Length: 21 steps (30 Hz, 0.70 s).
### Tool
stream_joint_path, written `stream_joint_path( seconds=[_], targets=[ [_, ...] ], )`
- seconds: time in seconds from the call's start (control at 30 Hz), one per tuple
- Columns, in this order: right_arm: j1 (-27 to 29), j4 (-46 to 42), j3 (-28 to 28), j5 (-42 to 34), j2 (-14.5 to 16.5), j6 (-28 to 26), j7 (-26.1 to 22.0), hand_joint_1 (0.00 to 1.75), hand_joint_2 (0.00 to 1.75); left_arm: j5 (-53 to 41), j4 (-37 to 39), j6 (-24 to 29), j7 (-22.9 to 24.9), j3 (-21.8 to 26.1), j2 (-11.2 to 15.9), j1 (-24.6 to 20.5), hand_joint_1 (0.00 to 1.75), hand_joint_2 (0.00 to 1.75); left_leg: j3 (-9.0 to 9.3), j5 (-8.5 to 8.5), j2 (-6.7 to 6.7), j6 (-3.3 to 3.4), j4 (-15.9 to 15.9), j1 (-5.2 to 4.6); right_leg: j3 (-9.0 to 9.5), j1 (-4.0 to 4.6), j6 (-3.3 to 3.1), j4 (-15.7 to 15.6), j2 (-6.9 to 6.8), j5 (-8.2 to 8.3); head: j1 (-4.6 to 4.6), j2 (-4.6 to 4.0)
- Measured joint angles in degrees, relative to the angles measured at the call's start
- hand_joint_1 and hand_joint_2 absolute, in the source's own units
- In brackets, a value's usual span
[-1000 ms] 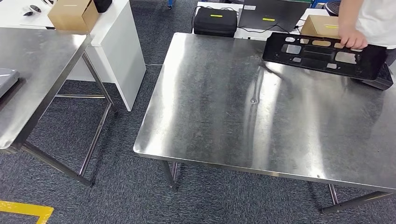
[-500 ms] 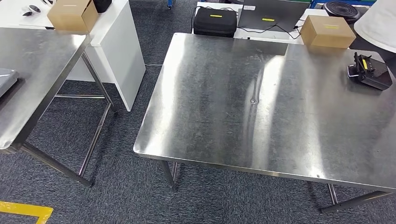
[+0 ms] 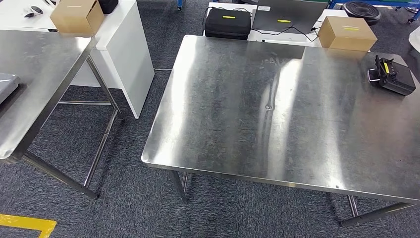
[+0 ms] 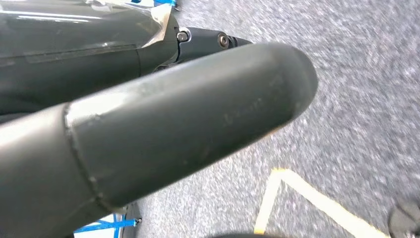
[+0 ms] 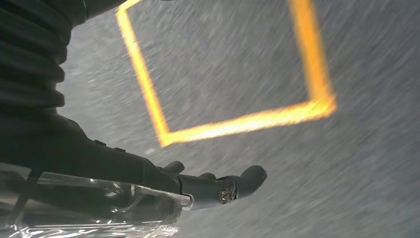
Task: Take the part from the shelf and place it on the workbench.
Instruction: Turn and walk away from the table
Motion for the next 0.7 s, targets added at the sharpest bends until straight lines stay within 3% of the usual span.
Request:
stream_joint_path(
  seconds=[0.33, 0.5, 0.63, 0.7],
  targets=[
    [-2.59, 6.12, 1.75, -2.89, 2.37, 1.10, -4.78, 0.00, 1.75, 3.39, 0.00, 2.50, 0.74, -5.45, 0.14, 0.05, 0.00, 0.00, 0.10, -0.02, -0.01, -0.02, -0.01, 0.00, -0.17, 0.00, -0.06, 0.00, -0.01, -0.06, 0.01, 0.00],
    [-1.21, 7.07, 1.51, -6.53, 3.21, 4.67, -8.15, 0.00, 1.75, 7.70, -0.46, -1.24, -1.81, -9.70, 0.39, 0.54, 0.00, 0.00, 0.01, -0.03, -0.02, -0.02, -0.01, 0.00, -0.09, 0.00, -0.07, 0.00, -0.01, -0.07, 0.01, 0.00],
    [-0.34, 7.42, 1.38, -7.38, 3.74, 5.31, -8.87, 0.00, 0.00, 8.36, -0.99, -2.64, -2.26, -11.62, 0.47, 0.79, 0.00, 0.00, -0.08, -0.08, -0.01, 0.06, 0.09, -0.12, 0.11, -0.15, 0.04, -0.07, -0.01, 0.01, 0.01, 0.00],
    [-0.20, 7.59, 1.37, -7.67, 3.98, 6.43, -9.34, 0.00, 0.00, 8.39, -1.29, -3.18, -2.31, -12.23, 0.48, 0.91, 0.00, 0.00, -0.10, -0.15, -0.01, 0.17, 0.21, -0.23, 0.14, -0.36, 0.17, -0.14, -0.02, 0.09, 0.01, 0.00]
  ],
)
